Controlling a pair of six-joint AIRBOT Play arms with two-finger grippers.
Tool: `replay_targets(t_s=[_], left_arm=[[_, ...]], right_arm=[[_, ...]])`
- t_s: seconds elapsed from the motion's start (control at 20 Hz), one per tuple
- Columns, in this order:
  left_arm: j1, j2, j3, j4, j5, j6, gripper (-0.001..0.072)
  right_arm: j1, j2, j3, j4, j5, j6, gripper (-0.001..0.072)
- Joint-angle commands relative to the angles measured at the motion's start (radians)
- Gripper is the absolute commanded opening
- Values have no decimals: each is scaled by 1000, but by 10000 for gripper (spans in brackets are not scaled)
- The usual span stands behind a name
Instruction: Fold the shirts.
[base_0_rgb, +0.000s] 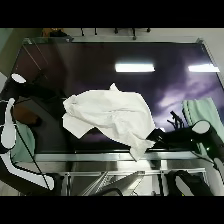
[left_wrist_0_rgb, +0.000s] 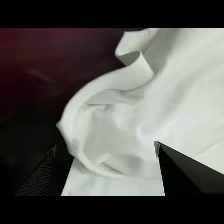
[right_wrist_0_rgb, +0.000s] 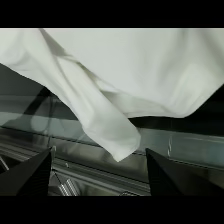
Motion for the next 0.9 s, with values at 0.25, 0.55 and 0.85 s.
replay_targets(t_s=[0.25, 0.55, 0.85], left_arm=[[-40, -101, 1, -8, -17, -26, 702], [-109, -130, 2, -7, 34, -25, 242], [-90, -126, 2, -7, -23, -24, 22]], right_arm=[[0, 78, -166, 6, -122, 22, 540], [0, -45, -166, 11, -219, -45, 536], [-2, -184, -160, 214, -470, -277, 421]])
